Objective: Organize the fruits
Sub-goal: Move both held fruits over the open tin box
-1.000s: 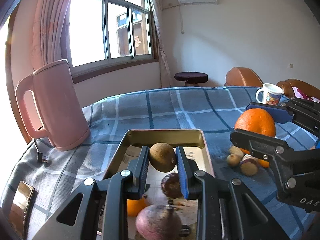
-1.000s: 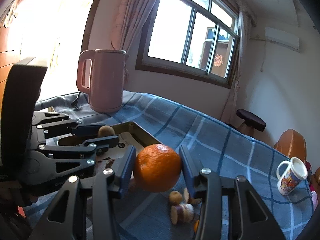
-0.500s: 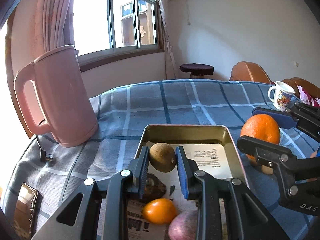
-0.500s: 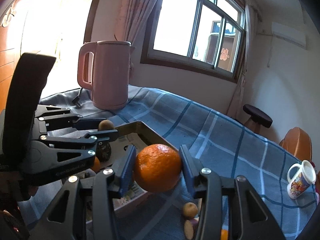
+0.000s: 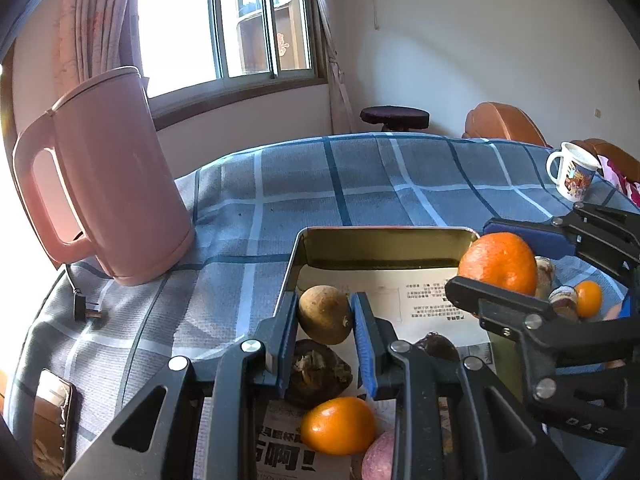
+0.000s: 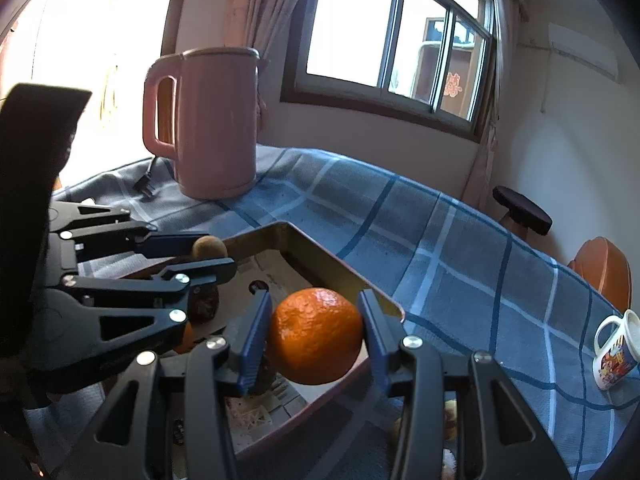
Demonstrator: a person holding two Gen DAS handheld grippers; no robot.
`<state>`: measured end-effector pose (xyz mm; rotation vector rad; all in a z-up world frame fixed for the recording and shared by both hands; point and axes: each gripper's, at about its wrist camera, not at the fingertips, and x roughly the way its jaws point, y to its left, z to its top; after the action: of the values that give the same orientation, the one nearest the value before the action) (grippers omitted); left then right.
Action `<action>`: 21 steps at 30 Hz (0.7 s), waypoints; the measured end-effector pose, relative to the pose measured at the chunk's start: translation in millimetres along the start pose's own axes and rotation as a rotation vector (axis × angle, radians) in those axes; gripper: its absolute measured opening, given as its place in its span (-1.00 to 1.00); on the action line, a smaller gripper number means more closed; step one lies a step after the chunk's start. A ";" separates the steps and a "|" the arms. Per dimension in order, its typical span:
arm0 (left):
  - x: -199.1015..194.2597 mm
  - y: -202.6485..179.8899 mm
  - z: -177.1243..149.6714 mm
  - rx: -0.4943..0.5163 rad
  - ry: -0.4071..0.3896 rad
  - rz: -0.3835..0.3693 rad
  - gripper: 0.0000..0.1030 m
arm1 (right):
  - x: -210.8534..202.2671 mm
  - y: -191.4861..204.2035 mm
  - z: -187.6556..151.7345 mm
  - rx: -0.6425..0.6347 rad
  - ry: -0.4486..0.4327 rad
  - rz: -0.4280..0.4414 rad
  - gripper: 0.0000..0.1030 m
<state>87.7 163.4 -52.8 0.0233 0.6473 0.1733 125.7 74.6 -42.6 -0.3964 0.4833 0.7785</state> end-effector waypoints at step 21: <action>15.8 5.0 -4.5 -0.001 0.044 0.014 -0.44 | 23.8 1.5 -9.2 0.012 0.074 0.007 -0.07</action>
<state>96.5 170.8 -65.4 0.0226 0.6912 0.1878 136.8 84.4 -63.5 -0.4133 0.5587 0.7692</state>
